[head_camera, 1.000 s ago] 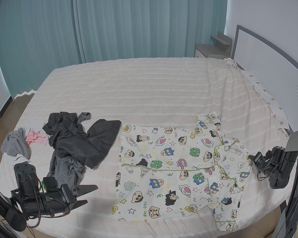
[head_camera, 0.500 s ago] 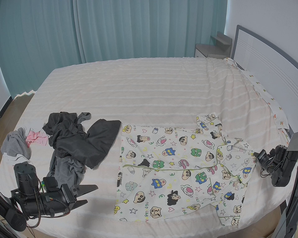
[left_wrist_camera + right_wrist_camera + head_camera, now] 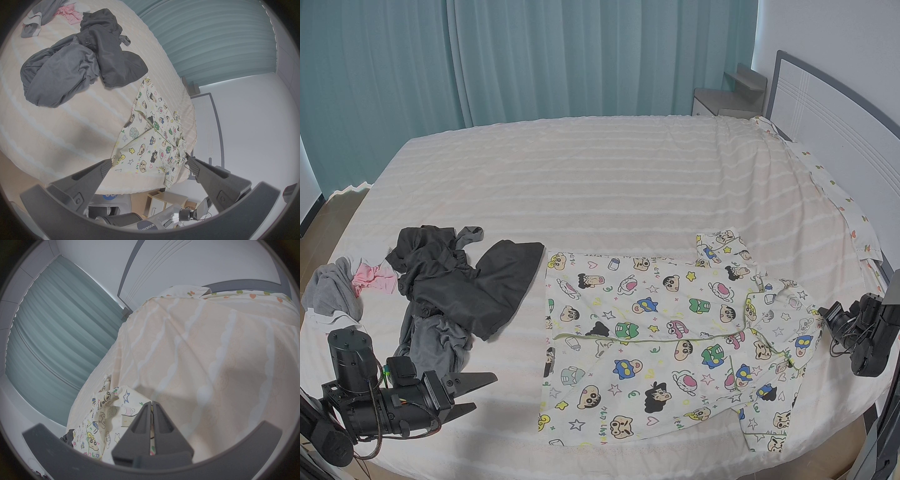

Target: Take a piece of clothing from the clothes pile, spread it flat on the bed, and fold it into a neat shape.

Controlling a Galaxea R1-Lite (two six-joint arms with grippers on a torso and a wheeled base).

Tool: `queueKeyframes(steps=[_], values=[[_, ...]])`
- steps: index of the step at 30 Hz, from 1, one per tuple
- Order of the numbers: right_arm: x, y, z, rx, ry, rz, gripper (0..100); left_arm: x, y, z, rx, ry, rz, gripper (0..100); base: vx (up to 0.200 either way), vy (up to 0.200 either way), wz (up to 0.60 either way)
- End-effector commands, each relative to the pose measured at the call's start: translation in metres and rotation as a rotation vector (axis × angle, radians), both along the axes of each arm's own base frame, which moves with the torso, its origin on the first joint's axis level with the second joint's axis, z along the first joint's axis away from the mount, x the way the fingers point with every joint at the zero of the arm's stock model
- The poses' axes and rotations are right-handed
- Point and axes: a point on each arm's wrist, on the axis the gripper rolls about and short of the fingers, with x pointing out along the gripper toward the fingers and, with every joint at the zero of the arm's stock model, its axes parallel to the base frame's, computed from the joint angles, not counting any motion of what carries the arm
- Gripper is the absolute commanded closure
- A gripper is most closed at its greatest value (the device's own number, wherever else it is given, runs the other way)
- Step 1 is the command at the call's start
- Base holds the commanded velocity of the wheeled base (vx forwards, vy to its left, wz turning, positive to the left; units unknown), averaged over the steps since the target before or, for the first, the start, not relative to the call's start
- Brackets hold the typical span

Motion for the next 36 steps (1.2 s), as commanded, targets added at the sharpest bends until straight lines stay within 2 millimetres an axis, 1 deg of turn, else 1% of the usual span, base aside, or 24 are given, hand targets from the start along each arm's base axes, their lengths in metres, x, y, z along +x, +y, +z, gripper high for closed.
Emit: queueKeyframes(steps=[1,12,19,22,23,24,26,27,28,29,30,31,32,33,34,35,36], values=[[-0.001,-0.006,0.003,-0.008,-0.011,-0.023,100,-0.002,0.001,-0.002,0.003,0.014,0.0,0,0.0,0.0,0.0],[-0.009,-0.019,-0.002,-0.01,0.008,-0.062,100,-0.002,0.001,-0.002,0.005,0.013,0.001,0,0.0,0.0,0.0],[-0.012,-0.021,0.001,-0.013,0.003,-0.072,100,-0.002,0.0,-0.003,0.005,0.017,0.0,0,0.0,0.0,0.0],[-0.02,-0.012,0.01,-0.012,0.002,-0.059,100,-0.002,0.0,-0.003,0.006,0.019,-0.005,0,0.0,0.0,0.0],[-0.026,-0.004,0.02,-0.018,-0.013,-0.045,100,-0.002,-0.003,-0.003,0.009,0.016,-0.026,0,0.0,0.0,0.0],[-0.028,0.002,0.025,-0.02,-0.022,-0.035,100,-0.003,-0.006,-0.004,0.012,0.016,-0.039,0,0.0,0.0,0.0],[-0.028,0.002,0.025,-0.02,-0.022,-0.035,100,-0.003,-0.006,-0.004,0.012,0.016,-0.039,0,0.0,0.0,0.0],[-0.04,0.021,0.043,-0.022,-0.039,0.002,100,-0.001,-0.019,-0.003,0.022,0.003,-0.093,0,0.0,0.0,0.0],[-0.04,0.021,0.043,-0.022,-0.039,0.002,100,-0.001,-0.019,-0.003,0.022,0.003,-0.093,0,0.0,0.0,0.0],[-0.045,0.027,0.05,-0.017,-0.047,0.012,100,0.003,-0.027,-0.002,0.031,-0.004,-0.105,0,0.0,0.0,0.0],[-0.052,0.034,0.06,0.001,-0.06,0.017,100,0.012,-0.042,-0.004,0.058,-0.001,-0.097,0,0.0,0.0,0.0],[-0.054,0.037,0.063,0.008,-0.064,0.02,100,0.016,-0.047,-0.006,0.07,0.007,-0.084,0,0.0,0.0,0.0],[-0.058,0.041,0.067,0.023,-0.066,0.021,100,0.022,-0.055,-0.01,0.088,0.023,-0.057,0,0.0,0.0,0.0],[-0.065,0.048,0.075,0.048,-0.077,0.027,100,0.03,-0.07,-0.02,0.13,0.051,-0.013,0,0.0,0.0,0.0],[-0.067,0.049,0.078,0.058,-0.084,0.026,100,0.031,-0.076,-0.025,0.153,0.063,0.001,0,0.0,0.0,0.0],[-0.072,0.052,0.084,0.076,-0.099,0.024,100,0.032,-0.085,-0.036,0.201,0.082,0.02,0,0.0,0.0,0.0],[-0.072,0.052,0.084,0.076,-0.099,0.024,100,0.032,-0.085,-0.036,0.201,0.082,0.02,0,0.0,0.0,0.0]])
